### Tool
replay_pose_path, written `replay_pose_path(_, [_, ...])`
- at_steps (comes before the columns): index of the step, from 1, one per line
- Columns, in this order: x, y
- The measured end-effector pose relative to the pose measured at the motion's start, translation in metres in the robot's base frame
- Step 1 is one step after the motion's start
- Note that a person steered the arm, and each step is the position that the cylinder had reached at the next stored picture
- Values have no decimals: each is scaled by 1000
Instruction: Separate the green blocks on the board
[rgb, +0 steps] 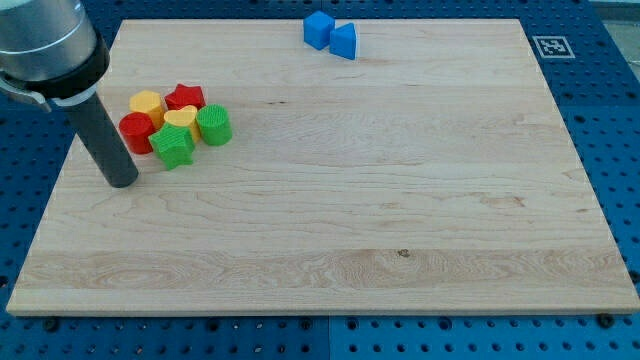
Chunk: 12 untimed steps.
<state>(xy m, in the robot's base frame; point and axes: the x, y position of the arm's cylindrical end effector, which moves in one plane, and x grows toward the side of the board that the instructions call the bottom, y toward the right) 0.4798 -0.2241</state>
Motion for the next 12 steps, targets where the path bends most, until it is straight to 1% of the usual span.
replay_pose_path(1, [-36,0])
replay_pose_path(2, [-44,0])
replay_pose_path(4, [-27,17])
replay_pose_path(5, [-28,17])
replay_pose_path(6, [-29,31])
replay_pose_path(8, [-50,114])
replay_pose_path(9, [-53,127])
replay_pose_path(10, [-53,129])
replay_pose_path(11, [-57,146])
replay_pose_path(12, [-58,117])
